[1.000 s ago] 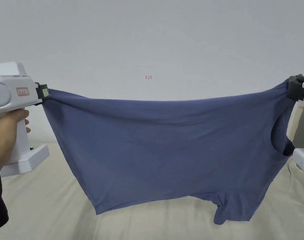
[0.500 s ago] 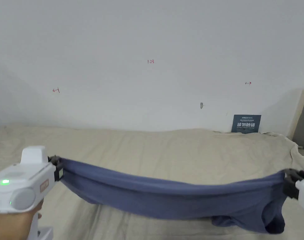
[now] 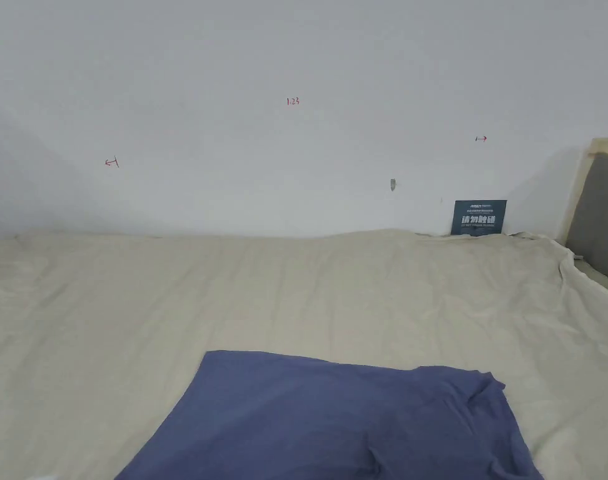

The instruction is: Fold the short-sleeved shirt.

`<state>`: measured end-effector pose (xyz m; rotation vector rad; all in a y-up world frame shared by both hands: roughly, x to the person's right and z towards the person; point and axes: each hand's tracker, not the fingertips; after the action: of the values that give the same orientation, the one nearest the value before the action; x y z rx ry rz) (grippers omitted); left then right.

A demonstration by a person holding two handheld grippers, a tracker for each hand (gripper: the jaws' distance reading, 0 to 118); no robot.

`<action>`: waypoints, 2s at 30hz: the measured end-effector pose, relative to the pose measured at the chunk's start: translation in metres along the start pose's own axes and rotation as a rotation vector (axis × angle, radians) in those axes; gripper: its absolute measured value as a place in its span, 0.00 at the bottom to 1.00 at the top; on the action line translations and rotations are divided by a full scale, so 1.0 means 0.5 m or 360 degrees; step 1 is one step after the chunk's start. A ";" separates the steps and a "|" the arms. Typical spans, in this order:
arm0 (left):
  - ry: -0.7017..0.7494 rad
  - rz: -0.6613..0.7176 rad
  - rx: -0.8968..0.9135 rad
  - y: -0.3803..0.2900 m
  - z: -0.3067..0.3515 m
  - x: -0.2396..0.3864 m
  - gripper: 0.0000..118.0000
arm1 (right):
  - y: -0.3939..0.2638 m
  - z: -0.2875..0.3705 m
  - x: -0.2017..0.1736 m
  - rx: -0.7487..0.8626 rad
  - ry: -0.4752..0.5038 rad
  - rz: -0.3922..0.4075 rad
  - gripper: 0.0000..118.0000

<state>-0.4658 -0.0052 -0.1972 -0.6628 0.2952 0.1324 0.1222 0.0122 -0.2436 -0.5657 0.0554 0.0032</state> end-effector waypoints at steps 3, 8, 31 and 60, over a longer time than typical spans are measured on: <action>0.0016 0.0006 -0.0055 -0.059 0.025 -0.013 0.01 | -0.058 0.029 0.012 -0.0092 -0.0002 -0.0089 0.03; 0.0027 0.0012 -0.0123 -0.133 0.063 -0.033 0.01 | -0.122 0.078 0.030 -0.0139 -0.0030 -0.0142 0.03; 0.0149 0.0264 -0.0337 -0.172 0.056 -0.017 0.92 | -0.151 0.102 -0.006 -0.0480 -0.0192 -0.0255 0.65; -0.0260 -0.0089 0.0689 0.108 0.256 0.223 0.00 | 0.133 0.257 -0.063 0.0503 -0.0048 0.0076 0.00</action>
<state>-0.3422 0.1199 -0.1675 -0.2282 0.1399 0.0653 0.0960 0.1374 -0.1691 -0.2480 0.0393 0.0487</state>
